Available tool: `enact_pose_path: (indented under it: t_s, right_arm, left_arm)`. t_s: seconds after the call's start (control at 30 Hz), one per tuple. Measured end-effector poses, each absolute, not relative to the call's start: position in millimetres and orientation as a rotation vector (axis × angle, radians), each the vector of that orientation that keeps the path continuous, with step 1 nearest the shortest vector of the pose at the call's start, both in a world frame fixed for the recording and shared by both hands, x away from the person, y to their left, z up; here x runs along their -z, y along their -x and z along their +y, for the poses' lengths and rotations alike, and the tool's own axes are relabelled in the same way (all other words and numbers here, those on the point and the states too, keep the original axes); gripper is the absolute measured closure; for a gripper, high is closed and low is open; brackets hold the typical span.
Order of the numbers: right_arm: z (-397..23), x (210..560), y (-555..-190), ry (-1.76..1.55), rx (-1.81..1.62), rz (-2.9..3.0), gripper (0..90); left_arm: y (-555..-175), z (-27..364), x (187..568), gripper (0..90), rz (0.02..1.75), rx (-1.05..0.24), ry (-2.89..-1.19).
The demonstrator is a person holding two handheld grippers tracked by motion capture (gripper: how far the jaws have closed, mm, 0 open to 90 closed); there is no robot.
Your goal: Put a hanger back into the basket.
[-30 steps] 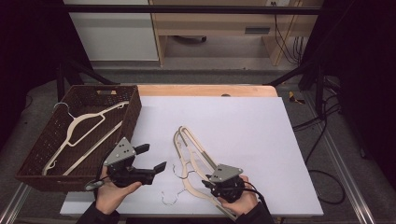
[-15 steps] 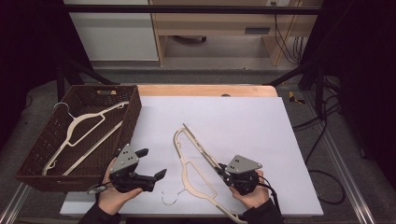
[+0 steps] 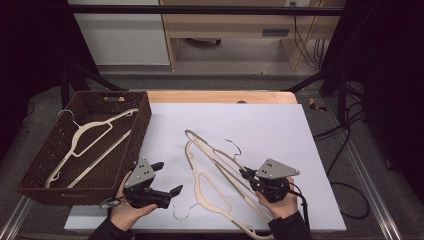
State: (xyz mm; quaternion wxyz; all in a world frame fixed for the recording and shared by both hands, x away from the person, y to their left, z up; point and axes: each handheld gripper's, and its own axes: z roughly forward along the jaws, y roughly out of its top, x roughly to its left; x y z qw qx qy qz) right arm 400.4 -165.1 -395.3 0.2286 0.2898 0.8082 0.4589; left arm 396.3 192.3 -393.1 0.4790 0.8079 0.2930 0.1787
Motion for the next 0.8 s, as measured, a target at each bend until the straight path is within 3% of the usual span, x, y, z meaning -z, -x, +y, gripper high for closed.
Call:
enact_pose_path:
  t_s: [0.53, 0.63, 0.8]
  right_arm:
    - [-128.5, 395.1, -391.7, -0.612, -1.475, 2.560, 87.0]
    - [-123.5, 397.2, -391.2, -0.595, -1.508, 2.595, 86.9]
    - [-117.3, 399.9, -389.7, -0.572, -1.517, 2.623, 86.9]
  left_arm:
    - [-388.7, 182.0, 388.7, 11.4, 0.639, -0.430, -2.011]
    - [-387.0, 174.7, 391.5, 16.8, 0.601, -0.409, -2.048]
    - [-384.7, 167.0, 394.1, 34.0, 0.550, -0.376, -2.089]
